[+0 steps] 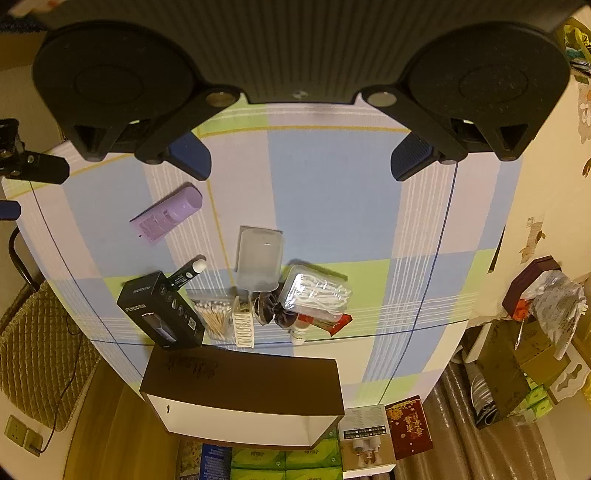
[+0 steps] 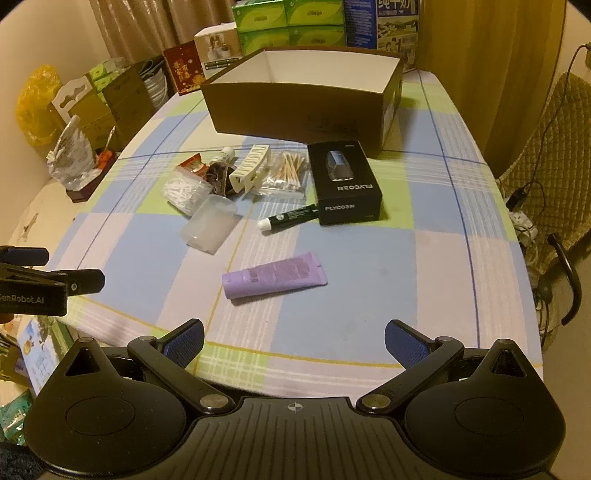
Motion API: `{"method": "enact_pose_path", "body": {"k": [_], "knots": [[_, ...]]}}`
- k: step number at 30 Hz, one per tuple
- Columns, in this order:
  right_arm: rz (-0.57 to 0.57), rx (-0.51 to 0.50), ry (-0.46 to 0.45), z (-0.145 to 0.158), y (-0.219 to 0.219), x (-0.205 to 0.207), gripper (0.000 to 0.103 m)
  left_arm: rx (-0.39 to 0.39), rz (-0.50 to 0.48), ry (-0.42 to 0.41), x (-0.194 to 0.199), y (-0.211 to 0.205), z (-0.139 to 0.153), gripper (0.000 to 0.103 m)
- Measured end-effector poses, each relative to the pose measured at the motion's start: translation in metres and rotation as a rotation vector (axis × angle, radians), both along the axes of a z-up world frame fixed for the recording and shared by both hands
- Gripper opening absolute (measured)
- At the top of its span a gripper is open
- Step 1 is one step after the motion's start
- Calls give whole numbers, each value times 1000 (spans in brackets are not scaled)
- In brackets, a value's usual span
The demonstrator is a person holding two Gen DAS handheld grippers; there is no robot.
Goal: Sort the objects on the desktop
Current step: 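Move both tools toward the items on the table, then grasp the lilac tube with the right tool while the left tool grasps the clear cup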
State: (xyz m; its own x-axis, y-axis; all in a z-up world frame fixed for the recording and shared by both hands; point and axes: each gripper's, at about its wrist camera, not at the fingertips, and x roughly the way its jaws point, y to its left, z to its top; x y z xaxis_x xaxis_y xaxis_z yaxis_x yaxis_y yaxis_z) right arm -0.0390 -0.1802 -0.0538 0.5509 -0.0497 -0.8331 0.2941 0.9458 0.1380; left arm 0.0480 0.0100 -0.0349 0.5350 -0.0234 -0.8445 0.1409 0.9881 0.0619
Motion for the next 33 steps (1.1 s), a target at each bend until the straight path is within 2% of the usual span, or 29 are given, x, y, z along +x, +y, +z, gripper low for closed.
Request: {"method": "enact_pose_path", "body": {"k": [22,26,33], "knots": [[-68,20,55,-24,4,46,101,-18,-72,59,48,21,-23,102],[-87,50,75,-32,3,56,87,-19,-103,72,58,25,-29,102],[-123,113,103,-46,2,72,74,-18,-173,87,80,25,-38,102]]}}
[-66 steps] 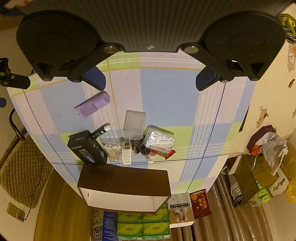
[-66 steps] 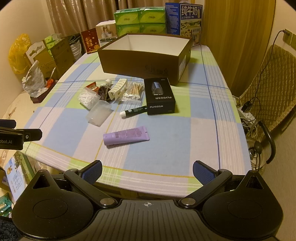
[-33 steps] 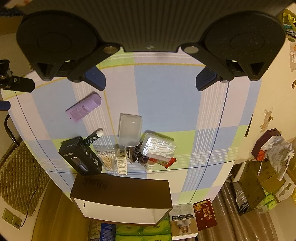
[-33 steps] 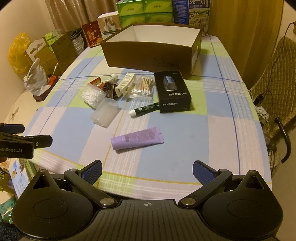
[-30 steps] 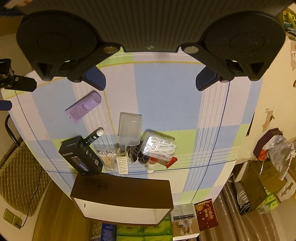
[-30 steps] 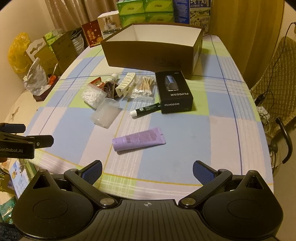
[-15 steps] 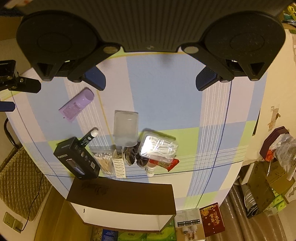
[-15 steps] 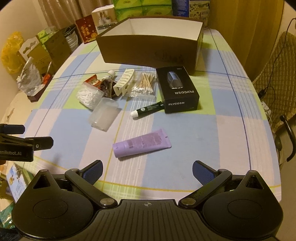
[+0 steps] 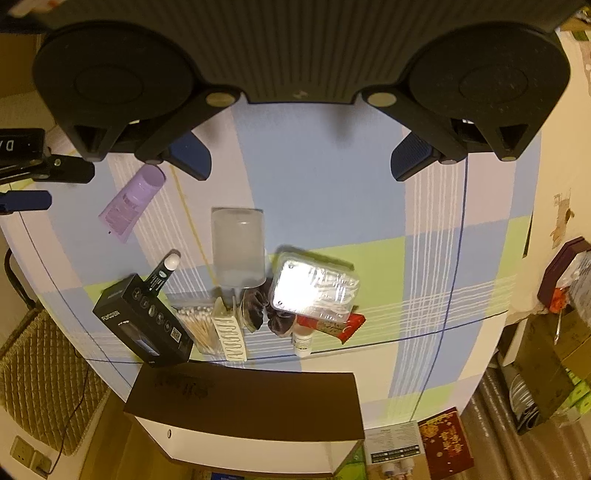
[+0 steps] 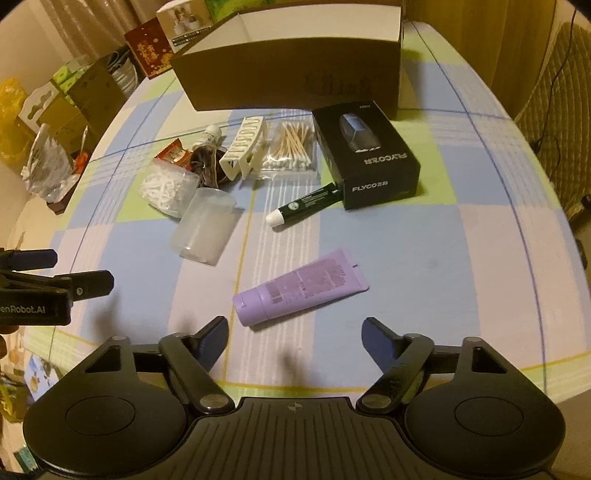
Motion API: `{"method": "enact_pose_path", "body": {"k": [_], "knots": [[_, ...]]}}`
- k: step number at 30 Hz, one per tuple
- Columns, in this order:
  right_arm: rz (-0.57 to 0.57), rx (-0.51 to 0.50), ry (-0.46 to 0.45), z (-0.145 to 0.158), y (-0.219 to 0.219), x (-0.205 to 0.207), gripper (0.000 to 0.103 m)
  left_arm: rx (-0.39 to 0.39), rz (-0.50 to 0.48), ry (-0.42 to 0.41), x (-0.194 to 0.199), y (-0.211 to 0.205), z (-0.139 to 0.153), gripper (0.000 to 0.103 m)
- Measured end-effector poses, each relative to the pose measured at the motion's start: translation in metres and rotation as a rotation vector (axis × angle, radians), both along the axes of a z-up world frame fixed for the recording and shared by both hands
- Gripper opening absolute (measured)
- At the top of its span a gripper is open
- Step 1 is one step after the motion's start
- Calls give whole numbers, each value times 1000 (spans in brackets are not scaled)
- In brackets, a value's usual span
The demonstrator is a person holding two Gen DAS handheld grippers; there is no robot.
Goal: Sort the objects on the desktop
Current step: 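Grasp the lilac tube with the right tool while the left tool grasps the clear cup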
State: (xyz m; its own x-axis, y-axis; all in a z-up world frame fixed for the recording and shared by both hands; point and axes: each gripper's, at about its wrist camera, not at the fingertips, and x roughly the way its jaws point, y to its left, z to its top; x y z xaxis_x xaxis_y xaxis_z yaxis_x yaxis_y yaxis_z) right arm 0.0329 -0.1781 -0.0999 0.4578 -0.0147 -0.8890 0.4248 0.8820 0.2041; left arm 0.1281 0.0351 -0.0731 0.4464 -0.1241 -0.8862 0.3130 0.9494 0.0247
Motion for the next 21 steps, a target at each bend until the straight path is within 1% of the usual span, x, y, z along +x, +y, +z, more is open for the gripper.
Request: {"method": "enact_pose_path", "body": {"k": [4,5,11,16,18,21], "knots": [[-24,36,14,-10,0,12,73,-1,-25,13,13,-1,-6,102],[-29,46,18,-12,-1,15,73,-1,-52,17,16,-1,-7,102],[-109,87,26,-24,-8,26,71,-5,-113,39,33,-3,-15,102],[-165,109,50,-34,-12,35,70,-7,-166,57,46,-9,-22,102],[-185,119,60,-40,-13,39,68,-8,-194,64,51,-11,-24,102],[-202,120,66,-47,-15,44,60,-13,-222,76,58,-15,-27,102]]}}
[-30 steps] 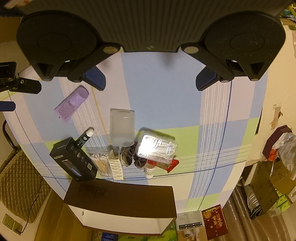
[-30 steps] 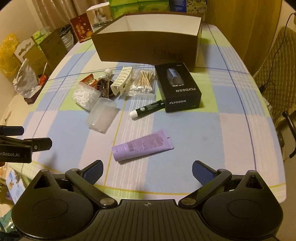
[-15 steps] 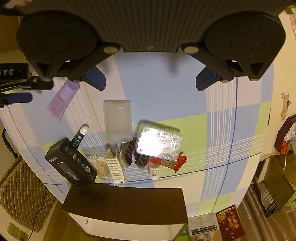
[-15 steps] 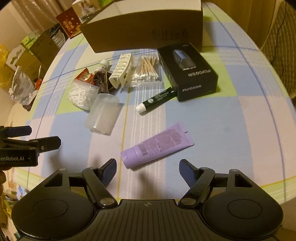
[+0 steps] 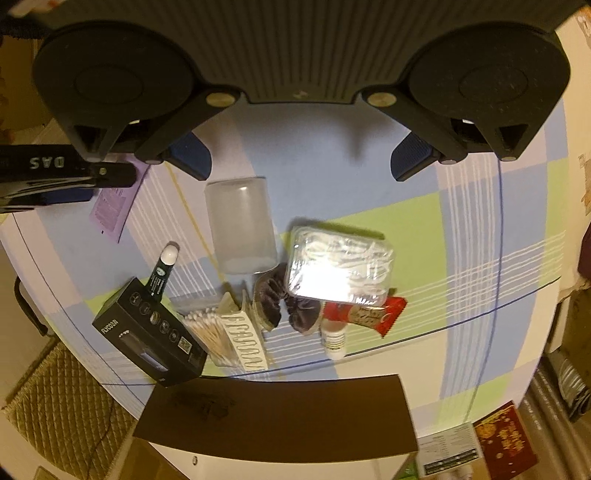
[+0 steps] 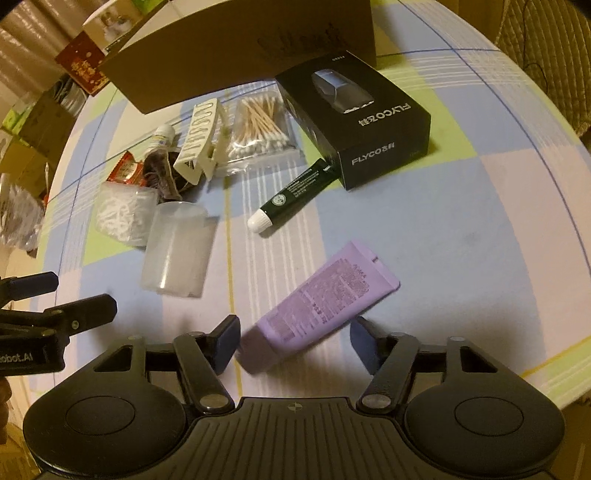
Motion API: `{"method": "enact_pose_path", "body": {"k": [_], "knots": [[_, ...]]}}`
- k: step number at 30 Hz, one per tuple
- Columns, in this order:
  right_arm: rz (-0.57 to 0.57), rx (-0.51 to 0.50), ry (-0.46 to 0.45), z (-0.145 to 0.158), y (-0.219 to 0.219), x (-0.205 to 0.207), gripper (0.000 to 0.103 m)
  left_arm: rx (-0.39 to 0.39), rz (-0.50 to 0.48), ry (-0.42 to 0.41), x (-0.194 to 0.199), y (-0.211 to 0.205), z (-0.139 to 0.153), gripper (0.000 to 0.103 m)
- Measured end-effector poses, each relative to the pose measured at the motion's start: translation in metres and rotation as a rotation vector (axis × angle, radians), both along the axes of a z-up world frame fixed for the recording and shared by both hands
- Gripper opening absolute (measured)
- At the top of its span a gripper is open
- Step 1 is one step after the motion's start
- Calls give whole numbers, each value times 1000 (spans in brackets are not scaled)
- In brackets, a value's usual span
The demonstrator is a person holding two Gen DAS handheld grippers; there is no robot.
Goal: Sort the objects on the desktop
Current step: 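Grasp the lilac tube with the right tool while the left tool grasps the clear cup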
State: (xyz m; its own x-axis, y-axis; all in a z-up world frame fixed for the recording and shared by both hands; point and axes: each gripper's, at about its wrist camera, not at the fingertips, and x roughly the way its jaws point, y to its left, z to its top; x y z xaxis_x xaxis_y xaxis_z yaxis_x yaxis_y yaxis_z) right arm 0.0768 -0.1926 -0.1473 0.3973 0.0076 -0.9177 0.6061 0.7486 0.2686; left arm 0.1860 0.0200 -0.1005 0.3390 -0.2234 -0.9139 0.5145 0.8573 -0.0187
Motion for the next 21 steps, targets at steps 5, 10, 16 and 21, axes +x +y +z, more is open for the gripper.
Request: {"method": "enact_pose_path", "body": {"k": [5,10,16,21], "knots": [[-3,-60,28,-4,-3,1,39,-8,-46,20,9,-7,-7,102],[9,-80,20,-3,-11,-8,31,-28,-100,45,14,-14,-13,98],[4,-158,47,-1,-30,-25,31,-90,-146,72,17,-25,-18,90],[-47,-202,69,-1,-56,-43,31,-106,-173,62,18,-38,-26,74]]}}
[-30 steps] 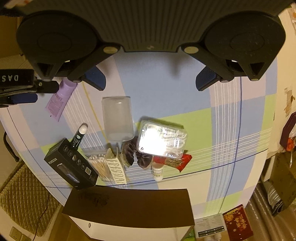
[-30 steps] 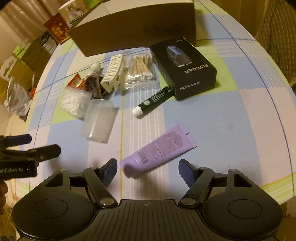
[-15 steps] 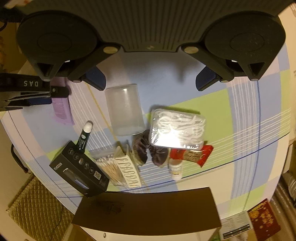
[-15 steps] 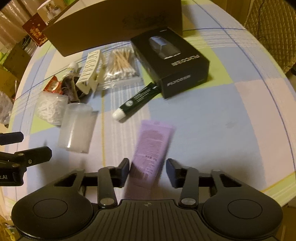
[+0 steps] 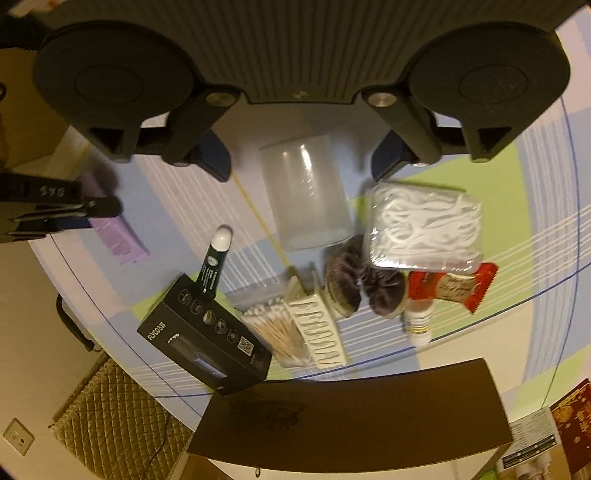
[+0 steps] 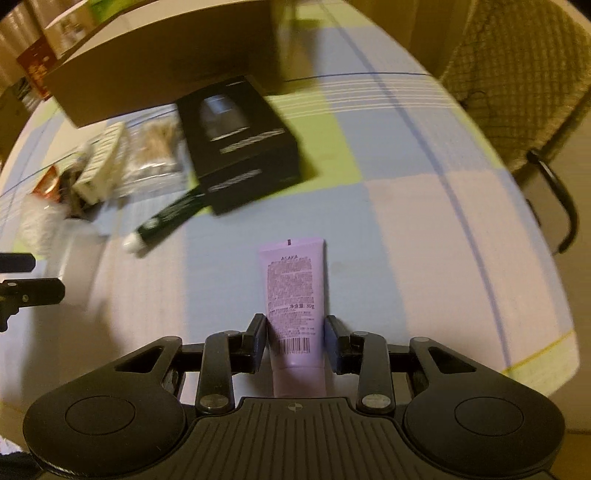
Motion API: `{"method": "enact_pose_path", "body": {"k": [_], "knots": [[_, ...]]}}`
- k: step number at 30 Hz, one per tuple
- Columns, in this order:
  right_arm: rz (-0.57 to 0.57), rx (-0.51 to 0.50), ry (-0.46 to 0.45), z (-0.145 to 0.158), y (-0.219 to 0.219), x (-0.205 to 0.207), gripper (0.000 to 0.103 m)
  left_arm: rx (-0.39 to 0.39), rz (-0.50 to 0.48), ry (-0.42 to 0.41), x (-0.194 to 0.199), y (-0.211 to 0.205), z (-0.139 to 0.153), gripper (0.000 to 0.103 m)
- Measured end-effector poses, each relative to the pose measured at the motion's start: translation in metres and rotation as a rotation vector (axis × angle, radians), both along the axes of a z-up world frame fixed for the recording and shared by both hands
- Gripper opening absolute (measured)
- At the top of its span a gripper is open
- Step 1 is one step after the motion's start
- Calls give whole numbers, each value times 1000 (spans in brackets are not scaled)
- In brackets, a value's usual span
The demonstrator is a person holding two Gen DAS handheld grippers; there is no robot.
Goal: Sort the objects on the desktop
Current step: 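Grasp the lilac tube with the right tool while the left tool grasps the clear cup, then carry the lilac tube and clear cup with both tools over the brown box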
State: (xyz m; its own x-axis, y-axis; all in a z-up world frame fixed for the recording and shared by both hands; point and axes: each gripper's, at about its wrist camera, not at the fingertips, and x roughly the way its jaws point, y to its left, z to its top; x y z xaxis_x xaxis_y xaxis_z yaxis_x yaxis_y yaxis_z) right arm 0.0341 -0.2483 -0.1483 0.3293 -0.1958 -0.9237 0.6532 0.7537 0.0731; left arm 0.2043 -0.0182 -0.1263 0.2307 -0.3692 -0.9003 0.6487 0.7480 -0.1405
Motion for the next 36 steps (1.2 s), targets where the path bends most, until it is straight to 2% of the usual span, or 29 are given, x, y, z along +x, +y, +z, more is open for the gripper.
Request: {"method": "enact_pose_path", "body": {"k": [4,7,12,20,26,31,36], "knots": [[-18,-13,1,0,-12,-11,31,3,-2,3,3,-10,-12,62],[-25,-16,-10,0,-15,-15,31,8,1,-12,6,-16,-19,60],[-15,-27,-30,-1,-16,-17,31,32,-10,-64,12,-26,-28,50],[33,-88,-43,-2,-15,-19,31,48,-62,-103,4,-26,-30,48],[70,-131,-31,-5,-12,-14,32,72,-51,-105,-11,-14,-28,48],[92,-130,-18,-4,-13,-11,32,84,-43,-102,-18,-7,-28,48],[113,-86,-22,0,-10,-12,32,86,-38,-101,-23,-3,-23,48]]}}
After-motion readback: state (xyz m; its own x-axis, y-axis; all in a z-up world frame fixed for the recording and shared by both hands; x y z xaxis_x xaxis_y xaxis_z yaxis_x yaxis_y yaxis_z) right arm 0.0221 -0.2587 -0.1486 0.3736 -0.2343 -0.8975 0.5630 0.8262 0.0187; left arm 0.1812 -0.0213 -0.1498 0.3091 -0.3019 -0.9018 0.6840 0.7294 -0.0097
